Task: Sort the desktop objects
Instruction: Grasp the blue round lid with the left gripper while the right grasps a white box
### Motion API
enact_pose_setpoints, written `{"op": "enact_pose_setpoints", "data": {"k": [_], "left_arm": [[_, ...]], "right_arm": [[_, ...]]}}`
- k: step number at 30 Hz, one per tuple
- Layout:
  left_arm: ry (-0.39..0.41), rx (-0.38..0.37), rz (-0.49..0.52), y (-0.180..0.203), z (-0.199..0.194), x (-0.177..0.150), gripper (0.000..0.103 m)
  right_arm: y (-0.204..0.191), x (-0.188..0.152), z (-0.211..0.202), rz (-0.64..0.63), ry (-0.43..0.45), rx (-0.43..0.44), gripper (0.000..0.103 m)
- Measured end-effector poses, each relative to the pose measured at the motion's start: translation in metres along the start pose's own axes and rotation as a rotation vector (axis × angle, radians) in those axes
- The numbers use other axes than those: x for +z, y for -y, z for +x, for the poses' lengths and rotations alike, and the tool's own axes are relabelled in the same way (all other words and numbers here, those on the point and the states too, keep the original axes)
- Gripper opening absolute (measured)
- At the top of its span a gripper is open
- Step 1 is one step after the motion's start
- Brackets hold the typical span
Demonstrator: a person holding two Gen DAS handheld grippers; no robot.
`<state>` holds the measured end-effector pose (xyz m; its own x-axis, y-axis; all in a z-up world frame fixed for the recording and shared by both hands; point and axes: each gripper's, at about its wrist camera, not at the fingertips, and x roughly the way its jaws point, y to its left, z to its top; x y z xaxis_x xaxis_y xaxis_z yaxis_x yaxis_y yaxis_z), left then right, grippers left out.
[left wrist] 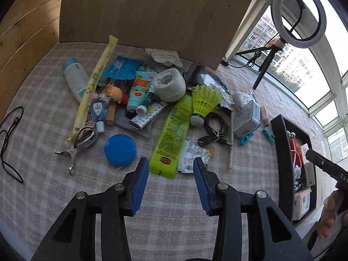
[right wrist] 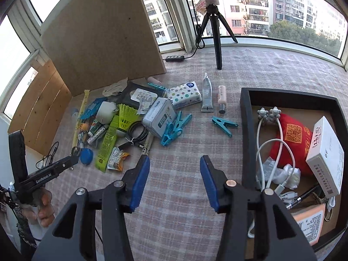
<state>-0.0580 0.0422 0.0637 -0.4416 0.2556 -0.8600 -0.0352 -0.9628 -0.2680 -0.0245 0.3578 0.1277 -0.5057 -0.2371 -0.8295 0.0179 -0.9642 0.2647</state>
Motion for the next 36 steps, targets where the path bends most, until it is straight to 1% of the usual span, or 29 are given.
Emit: {"op": "enact_pose_setpoints", "data": {"k": [2, 4, 7, 11, 14, 15, 20, 24, 27, 28, 29, 32, 33, 36], "left_arm": [[-0.002, 0.029, -0.007, -0.018, 0.006, -0.002, 0.039], [-0.008, 0.025, -0.003, -0.031, 0.011, -0.005, 0.039], [-0.02, 0.043, 0.052, -0.041, 0.022, -0.008, 0.039], [-0.028, 0.032, 0.148, -0.041, 0.037, -0.006, 0.041], [-0.035, 0.031, 0.202, -0.038, 0.049, -0.001, 0.041], [-0.039, 0.031, 0.214, -0.038, 0.052, 0.0, 0.041], [-0.007, 0.035, 0.252, -0.035, 0.056, 0.004, 0.041], [0.002, 0.046, 0.306, -0.03, 0.06, 0.005, 0.042], [0.007, 0.028, 0.305, -0.035, 0.059, 0.008, 0.043], [0.006, 0.021, 0.299, -0.038, 0.059, 0.009, 0.046], [0.003, 0.021, 0.292, -0.041, 0.059, 0.011, 0.048], [-0.026, 0.002, 0.275, -0.051, 0.061, 0.01, 0.049], [-0.033, -0.005, 0.276, -0.052, 0.062, 0.009, 0.049], [-0.044, 0.0, 0.309, -0.046, 0.063, 0.003, 0.049]], "right_arm": [[-0.014, 0.006, 0.015, -0.017, -0.011, -0.001, 0.049], [-0.028, 0.012, 0.031, -0.03, -0.023, -0.019, 0.049], [-0.04, 0.021, 0.053, -0.023, -0.046, -0.021, 0.049], [-0.052, 0.027, 0.08, -0.025, -0.075, -0.044, 0.049], [-0.057, 0.033, 0.097, -0.038, -0.083, -0.082, 0.049], [-0.058, 0.034, 0.102, -0.04, -0.087, -0.091, 0.049], [-0.054, 0.042, 0.123, -0.011, -0.1, -0.136, 0.049], [-0.048, 0.048, 0.137, 0.01, -0.118, -0.18, 0.049], [-0.045, 0.051, 0.142, 0.029, -0.13, -0.169, 0.049], [-0.046, 0.052, 0.144, 0.026, -0.134, -0.163, 0.049], [-0.049, 0.052, 0.145, 0.017, -0.134, -0.172, 0.049], [-0.052, 0.051, 0.149, -0.007, -0.131, -0.21, 0.049], [-0.051, 0.051, 0.15, -0.002, -0.13, -0.212, 0.048], [-0.045, 0.051, 0.153, 0.018, -0.141, -0.208, 0.037]]}}
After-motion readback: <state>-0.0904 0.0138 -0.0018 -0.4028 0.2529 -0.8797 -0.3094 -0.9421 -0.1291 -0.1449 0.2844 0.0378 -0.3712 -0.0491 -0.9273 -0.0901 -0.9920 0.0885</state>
